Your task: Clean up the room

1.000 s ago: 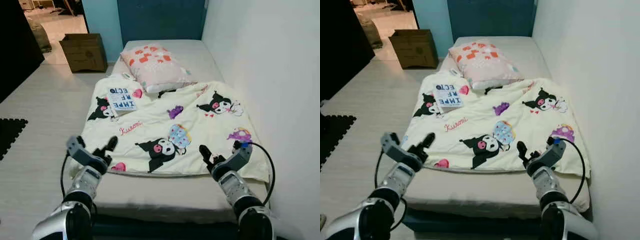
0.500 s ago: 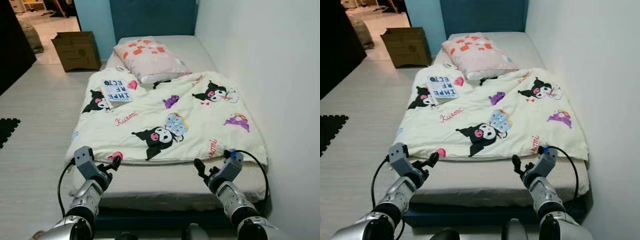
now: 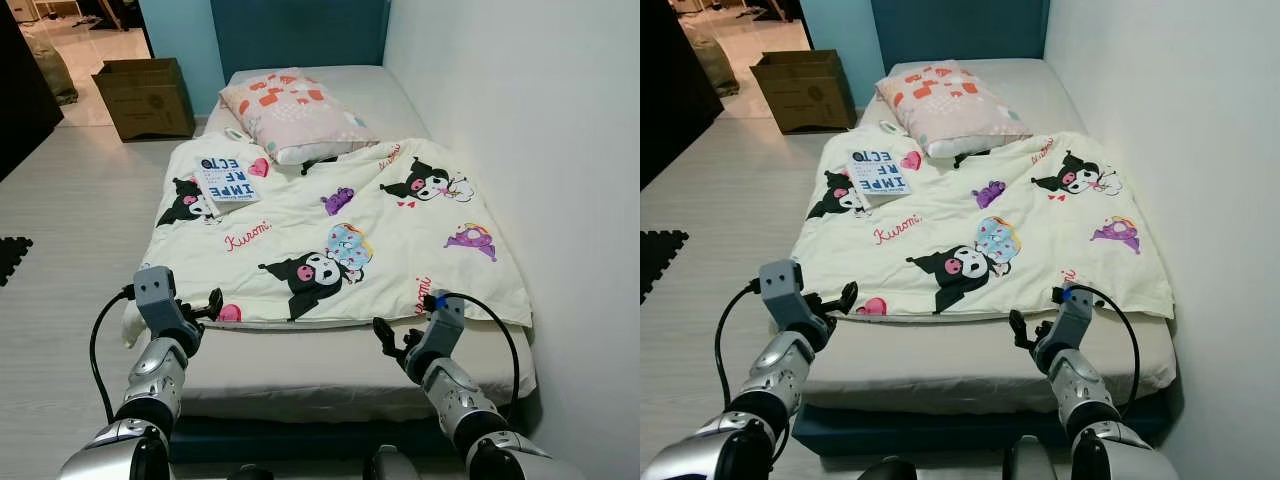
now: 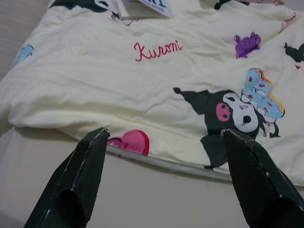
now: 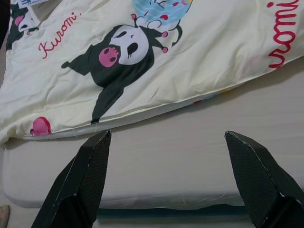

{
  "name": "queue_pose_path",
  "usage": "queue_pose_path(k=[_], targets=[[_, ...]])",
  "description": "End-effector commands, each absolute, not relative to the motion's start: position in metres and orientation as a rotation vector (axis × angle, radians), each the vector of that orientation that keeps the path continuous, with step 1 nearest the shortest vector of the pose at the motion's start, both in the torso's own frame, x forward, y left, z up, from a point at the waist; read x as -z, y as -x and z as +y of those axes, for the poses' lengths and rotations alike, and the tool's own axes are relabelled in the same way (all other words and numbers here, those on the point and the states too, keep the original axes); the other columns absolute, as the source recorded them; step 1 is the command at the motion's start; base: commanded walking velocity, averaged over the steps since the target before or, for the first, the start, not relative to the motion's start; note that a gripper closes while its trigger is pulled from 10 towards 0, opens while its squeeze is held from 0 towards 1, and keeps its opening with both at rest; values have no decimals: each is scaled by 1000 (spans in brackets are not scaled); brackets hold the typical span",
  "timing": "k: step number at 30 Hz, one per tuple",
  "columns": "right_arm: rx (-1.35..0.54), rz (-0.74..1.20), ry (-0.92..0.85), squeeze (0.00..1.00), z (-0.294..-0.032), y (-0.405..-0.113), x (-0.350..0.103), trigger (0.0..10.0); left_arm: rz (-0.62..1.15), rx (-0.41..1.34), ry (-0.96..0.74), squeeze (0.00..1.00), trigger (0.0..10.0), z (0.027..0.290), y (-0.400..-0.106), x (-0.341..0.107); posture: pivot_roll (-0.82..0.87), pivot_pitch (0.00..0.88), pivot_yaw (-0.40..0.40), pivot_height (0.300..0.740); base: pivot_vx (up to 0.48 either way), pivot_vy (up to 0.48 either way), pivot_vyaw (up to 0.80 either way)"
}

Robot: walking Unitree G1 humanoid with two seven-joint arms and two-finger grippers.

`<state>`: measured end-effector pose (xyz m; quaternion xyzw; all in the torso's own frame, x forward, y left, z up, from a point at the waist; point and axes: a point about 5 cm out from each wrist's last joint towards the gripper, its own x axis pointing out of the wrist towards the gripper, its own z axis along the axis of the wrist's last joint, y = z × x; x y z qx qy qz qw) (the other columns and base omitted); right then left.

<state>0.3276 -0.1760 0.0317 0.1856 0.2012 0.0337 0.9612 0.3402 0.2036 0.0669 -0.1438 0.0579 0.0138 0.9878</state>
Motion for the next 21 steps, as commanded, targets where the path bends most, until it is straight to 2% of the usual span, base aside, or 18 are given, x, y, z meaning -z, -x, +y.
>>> queue_pose_path(k=[1, 9, 10, 20, 21], targets=[[-82, 417, -360, 0, -172, -325, -28, 10000, 106, -25, 284, 0, 10000, 200, -340, -66, -72, 137, 23, 626, 0, 0, 0], [-106, 407, -342, 0, -168, -326, -30, 10000, 70, -34, 294, 0, 10000, 201, -341, -71, -65, 168, 16, 597, 0, 0, 0], [-112, 404, -332, 0, -168, -326, -30, 10000, 56, -38, 302, 0, 10000, 202, -342, -74, -58, 188, 11, 597, 0, 0, 0], [-118, 403, -326, 0, -167, -326, -30, 10000, 45, -39, 303, 0, 10000, 203, -343, -76, -56, 198, 8, 597, 0, 0, 0], [-145, 409, -298, 0, -162, -326, -30, 10000, 22, -25, 295, 0, 10000, 201, -343, -79, -45, 295, -12, 597, 0, 0, 0]])
